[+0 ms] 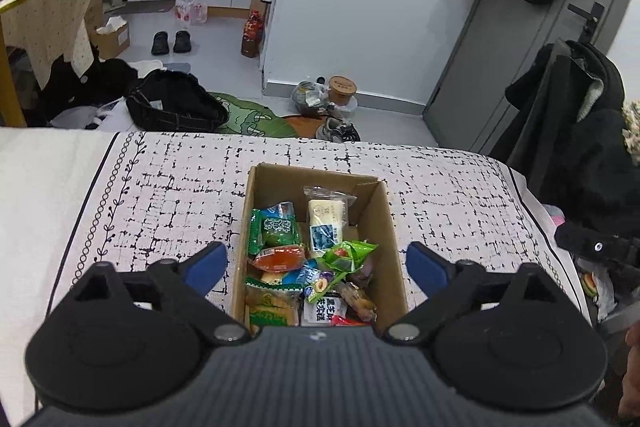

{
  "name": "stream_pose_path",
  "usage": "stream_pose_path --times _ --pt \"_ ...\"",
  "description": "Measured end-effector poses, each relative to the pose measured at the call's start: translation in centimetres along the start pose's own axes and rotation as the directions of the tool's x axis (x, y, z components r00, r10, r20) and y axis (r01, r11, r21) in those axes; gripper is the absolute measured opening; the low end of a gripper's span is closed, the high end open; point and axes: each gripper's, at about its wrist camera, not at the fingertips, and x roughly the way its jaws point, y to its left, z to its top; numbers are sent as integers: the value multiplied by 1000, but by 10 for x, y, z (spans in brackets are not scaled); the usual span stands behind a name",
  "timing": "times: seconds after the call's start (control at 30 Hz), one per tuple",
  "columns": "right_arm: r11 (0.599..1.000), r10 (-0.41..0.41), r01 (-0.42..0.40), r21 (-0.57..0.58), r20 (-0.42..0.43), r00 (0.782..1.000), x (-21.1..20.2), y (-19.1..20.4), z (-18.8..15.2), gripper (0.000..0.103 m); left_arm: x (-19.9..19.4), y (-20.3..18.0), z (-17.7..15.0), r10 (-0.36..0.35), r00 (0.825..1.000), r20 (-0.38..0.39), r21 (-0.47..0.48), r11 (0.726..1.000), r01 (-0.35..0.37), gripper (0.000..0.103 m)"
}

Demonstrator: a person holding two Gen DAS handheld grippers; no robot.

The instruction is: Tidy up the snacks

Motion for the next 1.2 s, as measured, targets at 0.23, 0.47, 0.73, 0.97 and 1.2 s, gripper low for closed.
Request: stream_pose_path --times 0.23,0.47,0.73,0.97,1.2 --pt "1000 1 -1 -8 7 1000 -23 -10 0 102 -17 -9 -2 -21 1000 -7 56 998 21 103" --pt "1000 -9 9 -18 14 1000 -50 -18 0 103 -35 -14 -5 -28 1000 -4 60 998 28 103" --pt "1000 -18 18 -18 16 1000 -71 -24 -4 103 -58 -20 -11 -52 999 -4 64 997 52 103" --pt "999 -3 3 -32 13 1000 -88 -21 -7 103 -76 -32 -18 -59 998 -17 105 993 61 103" --pt "998 23 -23 -52 6 1000 -107 -17 -12 103 -94 -43 -24 -85 996 -13 145 986 86 103"
